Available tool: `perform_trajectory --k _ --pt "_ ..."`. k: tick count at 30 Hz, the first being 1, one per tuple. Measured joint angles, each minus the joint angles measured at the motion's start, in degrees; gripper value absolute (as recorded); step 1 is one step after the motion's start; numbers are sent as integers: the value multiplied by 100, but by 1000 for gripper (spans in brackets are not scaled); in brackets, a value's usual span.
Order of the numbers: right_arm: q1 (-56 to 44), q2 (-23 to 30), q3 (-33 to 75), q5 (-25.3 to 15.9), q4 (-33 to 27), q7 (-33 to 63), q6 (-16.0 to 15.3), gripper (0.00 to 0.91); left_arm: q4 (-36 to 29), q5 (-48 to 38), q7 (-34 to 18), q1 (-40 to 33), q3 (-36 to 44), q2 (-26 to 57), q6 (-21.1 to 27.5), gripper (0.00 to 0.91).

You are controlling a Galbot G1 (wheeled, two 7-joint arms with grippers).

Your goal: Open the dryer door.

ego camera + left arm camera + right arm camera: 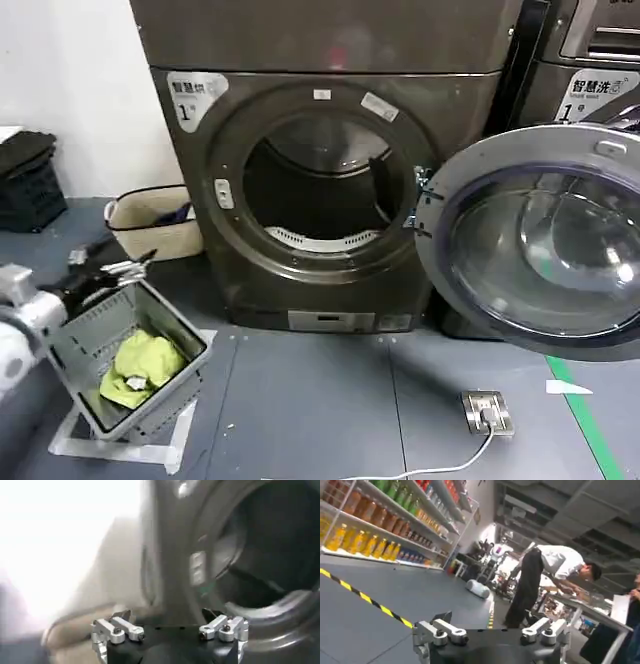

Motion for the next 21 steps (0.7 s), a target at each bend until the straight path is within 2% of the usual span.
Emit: perform_trajectory --k 4,6,15,21 --pt "8 6 -86 0 -25 -15 11 907 226 -1002 -779 -79 -92 159 900 907" --pt "16 9 -126 -2 -35 -20 20 907 352 -1555 -1231 -107 -92 239 1152 907" --pt "51 55 -305 -25 -23 -31 24 907 747 -3577 -2837 -153 158 737 1183 907" --pt "51 86 -393 -33 -1 -67 61 907 992 -5261 -3918 -425 518 1128 1183 907"
